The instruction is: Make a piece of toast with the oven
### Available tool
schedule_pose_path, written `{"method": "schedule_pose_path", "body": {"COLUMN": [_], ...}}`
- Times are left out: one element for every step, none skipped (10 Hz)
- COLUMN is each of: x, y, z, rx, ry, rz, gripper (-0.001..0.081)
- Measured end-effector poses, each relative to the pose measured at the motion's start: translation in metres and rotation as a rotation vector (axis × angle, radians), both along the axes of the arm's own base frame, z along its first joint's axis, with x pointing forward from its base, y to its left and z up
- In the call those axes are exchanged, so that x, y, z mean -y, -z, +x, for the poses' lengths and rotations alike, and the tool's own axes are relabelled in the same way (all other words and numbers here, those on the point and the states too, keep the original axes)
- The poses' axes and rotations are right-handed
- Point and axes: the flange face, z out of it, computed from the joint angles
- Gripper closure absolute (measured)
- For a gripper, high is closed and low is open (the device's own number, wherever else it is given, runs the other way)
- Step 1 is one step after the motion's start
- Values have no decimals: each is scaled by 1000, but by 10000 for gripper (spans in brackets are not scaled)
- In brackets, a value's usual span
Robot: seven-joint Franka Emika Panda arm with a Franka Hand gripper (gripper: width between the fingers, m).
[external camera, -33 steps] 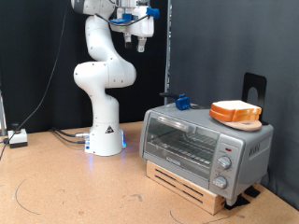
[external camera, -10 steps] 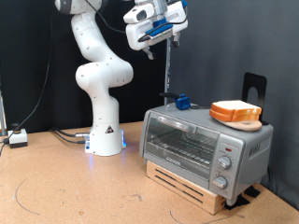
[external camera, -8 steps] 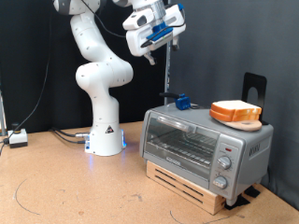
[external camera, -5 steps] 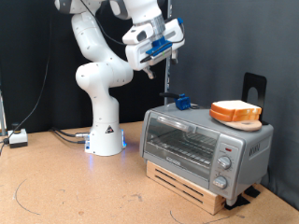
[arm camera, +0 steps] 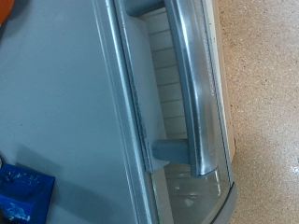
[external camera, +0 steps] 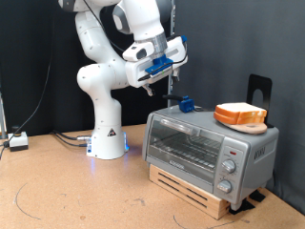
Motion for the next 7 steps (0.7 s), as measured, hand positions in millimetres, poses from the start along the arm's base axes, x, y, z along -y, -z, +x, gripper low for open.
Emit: {"method": "schedule_pose_path", "body": {"x": [-1, 1, 1, 1, 1, 0, 1], "y": [1, 6, 18, 34, 52, 69, 85], "z": [0, -2, -3, -4, -4, -4, -4], "rx": [10, 11, 10, 1, -7, -15, -17], "ry": [-31, -67, -80, -81, -82, -82, -77], "rz": [34, 51, 44, 23, -4, -29, -46], "gripper": [-3, -3, -3, -3, -3, -3, -3]}}
